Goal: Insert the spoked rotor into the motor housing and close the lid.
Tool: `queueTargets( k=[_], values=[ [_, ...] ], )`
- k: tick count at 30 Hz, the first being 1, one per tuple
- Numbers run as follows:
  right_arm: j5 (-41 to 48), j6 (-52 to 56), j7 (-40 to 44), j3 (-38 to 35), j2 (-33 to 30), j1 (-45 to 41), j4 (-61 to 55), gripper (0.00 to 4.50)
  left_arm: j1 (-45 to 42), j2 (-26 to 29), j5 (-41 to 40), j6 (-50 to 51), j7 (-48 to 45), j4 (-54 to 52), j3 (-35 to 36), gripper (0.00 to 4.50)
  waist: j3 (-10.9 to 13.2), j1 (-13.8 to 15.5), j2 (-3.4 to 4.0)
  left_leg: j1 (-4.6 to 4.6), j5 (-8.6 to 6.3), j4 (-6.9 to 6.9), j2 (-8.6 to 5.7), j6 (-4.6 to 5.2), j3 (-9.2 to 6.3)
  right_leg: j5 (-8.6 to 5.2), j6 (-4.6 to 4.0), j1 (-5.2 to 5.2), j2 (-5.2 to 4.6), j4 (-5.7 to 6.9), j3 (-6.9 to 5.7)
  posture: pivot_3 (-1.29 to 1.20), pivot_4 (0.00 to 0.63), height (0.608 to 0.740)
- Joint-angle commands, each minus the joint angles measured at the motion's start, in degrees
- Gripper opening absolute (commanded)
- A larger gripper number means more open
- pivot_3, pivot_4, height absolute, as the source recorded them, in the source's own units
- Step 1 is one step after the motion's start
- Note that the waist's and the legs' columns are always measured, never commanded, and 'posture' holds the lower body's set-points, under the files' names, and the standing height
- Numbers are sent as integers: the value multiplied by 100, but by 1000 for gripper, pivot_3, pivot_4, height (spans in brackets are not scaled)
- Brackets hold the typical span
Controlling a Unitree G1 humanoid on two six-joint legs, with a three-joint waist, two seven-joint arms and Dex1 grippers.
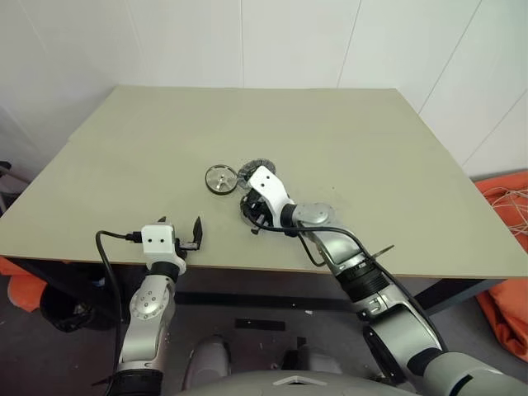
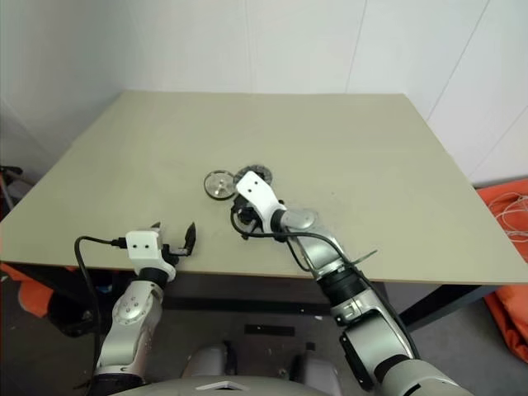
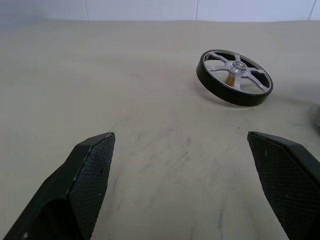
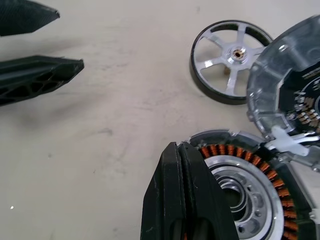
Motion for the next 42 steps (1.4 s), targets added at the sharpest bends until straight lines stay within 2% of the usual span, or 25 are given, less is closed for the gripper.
queueTargets(
  k=[1,21,25,29,42],
  values=[
    [5,-49,-41,-34,42,-60,-105,41,-82,22,-12,-57,4,-170,12,4500,0,-1,0,0,0,0,0,0,0,0,0,0,0,0,0,0,0,740],
    [19,-186,-341,-310,-106,-99,183,41,-58,27,-10,-122,-62,-126,-26,4500,0,7,-1,0,0,0,-1,0,0,-3,6,2,-1,1,0,0,0,740],
    [53,-160,-311,-314,-136,-78,106,41,-69,34,-17,-135,-84,-91,-27,4500,0,7,-1,0,0,0,0,-1,0,-18,33,2,-1,2,0,0,0,740],
    [59,-153,-301,-306,-152,-41,74,41,-76,33,-13,-142,-107,-72,-23,4500,0,7,-1,-1,0,0,-1,0,0,-4,7,2,-1,1,0,0,0,740],
    [347,-56,174,-223,-186,169,-458,41,-112,22,-17,-162,-134,0,-10,4500,0,-1,-2,-1,0,0,0,0,0,-2,3,-1,0,0,0,0,0,740]
  ],
)
